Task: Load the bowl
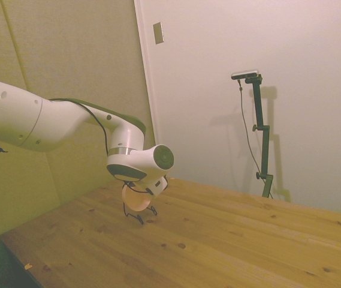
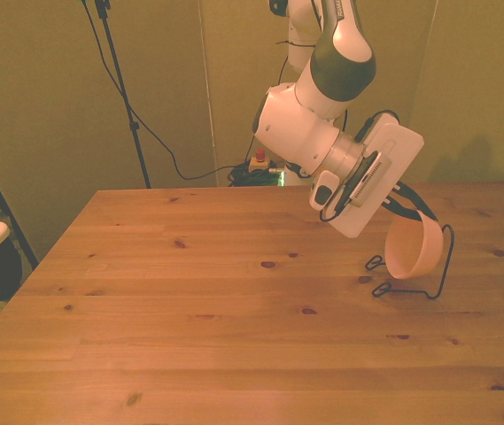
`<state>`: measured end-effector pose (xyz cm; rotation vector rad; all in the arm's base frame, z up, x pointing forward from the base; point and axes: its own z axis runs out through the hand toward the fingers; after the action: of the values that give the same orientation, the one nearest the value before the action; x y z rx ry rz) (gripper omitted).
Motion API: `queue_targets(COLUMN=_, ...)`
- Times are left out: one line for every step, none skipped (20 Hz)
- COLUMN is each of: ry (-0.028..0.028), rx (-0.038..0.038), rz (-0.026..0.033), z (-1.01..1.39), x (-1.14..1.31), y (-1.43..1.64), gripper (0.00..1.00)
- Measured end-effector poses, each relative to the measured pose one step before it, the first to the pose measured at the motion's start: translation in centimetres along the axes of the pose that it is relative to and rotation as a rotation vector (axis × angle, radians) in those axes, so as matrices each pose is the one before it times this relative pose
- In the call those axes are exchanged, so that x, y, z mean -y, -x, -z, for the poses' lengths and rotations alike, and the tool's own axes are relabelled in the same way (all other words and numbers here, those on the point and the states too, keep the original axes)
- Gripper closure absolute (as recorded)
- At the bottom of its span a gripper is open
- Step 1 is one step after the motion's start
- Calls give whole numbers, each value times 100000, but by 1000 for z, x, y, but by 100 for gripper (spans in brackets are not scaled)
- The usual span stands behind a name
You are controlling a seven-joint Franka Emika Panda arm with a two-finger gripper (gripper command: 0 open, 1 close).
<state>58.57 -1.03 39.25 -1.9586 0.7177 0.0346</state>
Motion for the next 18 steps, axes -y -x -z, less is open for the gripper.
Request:
queue_targets(ry=-277, rx=140, rz=-307, z=-173, x=-150, y=-131, gripper=100)
queue_targets(ry=-58, rx=162, rz=-155, z=-174, x=-134, y=-131, gripper=100)
queue_targets(ry=72, rx=132, rz=-88, z=-143, x=-88, y=-107, gripper=100)
queue_targets(ry=100, rx=98, rz=-88, z=-118, x=-64, y=-109, gripper=100)
queue_targets(ry=71, rx=92, rz=-41, z=-109, x=-32, y=-92, gripper=100)
queue_targets(ry=69, rx=114, rz=8, z=-120, x=1, y=-71, gripper=100)
queue_targets(ry=119, rx=133, rz=-76, z=-140, x=-47, y=-43, gripper=100)
queue_targets(ry=158, rx=185, rz=-156, z=-164, x=-93, y=-40, gripper=100)
queue_targets(ry=157, rx=210, rz=-184, z=-167, x=-104, y=-60, gripper=100)
queue_targets(ry=150, rx=185, rz=-210, z=-154, x=-114, y=-84, gripper=100)
queue_targets(ry=138, rx=169, rz=-206, z=-139, x=-114, y=-76, gripper=0)
queue_targets(ry=109, rx=136, rz=-159, z=-113, x=-88, y=-65, gripper=0)
queue_targets(ry=83, rx=125, rz=-102, z=-95, x=-58, y=-35, gripper=0)
queue_targets(ry=52, rx=90, rz=-70, z=-63, x=-39, y=-16, gripper=0)
queue_targets(ry=-11, rx=18, rz=-8, z=-14, x=0, y=2, gripper=0)
queue_targets(ry=-42, rx=-3, rz=-16, z=1, x=5, y=0, gripper=0)
queue_targets(ry=-57, rx=-8, rz=-23, z=1, x=5, y=0, gripper=0)
queue_targets(ry=-42, rx=-1, rz=-21, z=-1, x=2, y=0, gripper=0)
